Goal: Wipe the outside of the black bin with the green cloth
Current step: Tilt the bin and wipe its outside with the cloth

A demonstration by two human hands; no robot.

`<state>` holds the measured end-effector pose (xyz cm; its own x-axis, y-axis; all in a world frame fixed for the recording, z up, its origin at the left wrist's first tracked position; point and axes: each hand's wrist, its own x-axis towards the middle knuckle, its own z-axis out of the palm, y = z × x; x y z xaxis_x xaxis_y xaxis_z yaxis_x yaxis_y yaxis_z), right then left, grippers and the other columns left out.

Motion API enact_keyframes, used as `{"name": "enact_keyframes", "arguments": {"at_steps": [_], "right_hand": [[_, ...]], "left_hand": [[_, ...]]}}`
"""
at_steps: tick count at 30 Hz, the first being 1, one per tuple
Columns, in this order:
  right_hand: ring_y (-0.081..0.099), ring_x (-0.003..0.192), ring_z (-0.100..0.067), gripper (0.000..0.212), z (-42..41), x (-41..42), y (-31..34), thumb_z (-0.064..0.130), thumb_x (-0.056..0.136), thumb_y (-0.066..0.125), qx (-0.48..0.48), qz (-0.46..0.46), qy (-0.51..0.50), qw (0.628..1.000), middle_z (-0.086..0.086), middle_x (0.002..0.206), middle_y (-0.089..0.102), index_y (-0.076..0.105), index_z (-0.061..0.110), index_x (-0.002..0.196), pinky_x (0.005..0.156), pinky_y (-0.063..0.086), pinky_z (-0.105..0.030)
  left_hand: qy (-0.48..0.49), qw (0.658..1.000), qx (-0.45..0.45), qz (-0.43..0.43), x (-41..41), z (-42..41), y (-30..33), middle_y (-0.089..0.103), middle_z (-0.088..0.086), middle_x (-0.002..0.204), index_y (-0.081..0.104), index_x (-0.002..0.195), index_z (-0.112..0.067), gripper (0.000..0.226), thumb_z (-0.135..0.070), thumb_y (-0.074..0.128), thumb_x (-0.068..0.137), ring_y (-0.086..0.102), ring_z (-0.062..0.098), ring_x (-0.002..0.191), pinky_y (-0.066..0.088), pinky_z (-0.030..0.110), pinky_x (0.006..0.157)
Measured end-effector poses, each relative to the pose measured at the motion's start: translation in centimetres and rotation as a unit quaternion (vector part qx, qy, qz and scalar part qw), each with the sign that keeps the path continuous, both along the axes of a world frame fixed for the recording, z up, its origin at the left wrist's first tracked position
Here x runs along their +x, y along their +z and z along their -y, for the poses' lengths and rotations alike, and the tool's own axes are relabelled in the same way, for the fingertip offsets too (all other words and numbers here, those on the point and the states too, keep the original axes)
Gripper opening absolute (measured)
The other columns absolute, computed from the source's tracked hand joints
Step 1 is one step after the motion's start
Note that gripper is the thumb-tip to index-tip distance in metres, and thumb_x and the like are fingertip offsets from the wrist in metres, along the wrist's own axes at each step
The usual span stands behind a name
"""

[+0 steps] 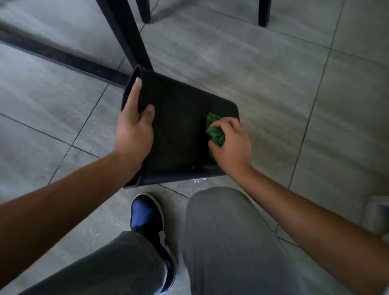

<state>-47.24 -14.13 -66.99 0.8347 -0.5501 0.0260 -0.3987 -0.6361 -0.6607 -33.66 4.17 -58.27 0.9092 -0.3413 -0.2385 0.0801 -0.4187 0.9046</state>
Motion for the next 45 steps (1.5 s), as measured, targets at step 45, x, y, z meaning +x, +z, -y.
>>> {"name": "enact_keyframes", "arguments": {"at_steps": [45], "right_hand": [[0.063, 0.110, -0.027, 0.041, -1.8, 2.2, 7.5, 0.035, 0.081, 0.059, -0.111, 0.136, 0.040, 0.984, 0.000, 0.125, 0.069, 0.076, 0.025, 0.118, 0.084, 0.050, -0.030]], "left_hand": [[-0.075, 0.981, 0.050, 0.173, -1.1, 1.2, 3.0, 0.061, -0.015, 0.124, 0.052, 0.148, -0.024, 0.041, -0.024, 0.050, 0.107, 0.056, -0.015, 0.108, 0.042, 0.004, 0.092]]}}
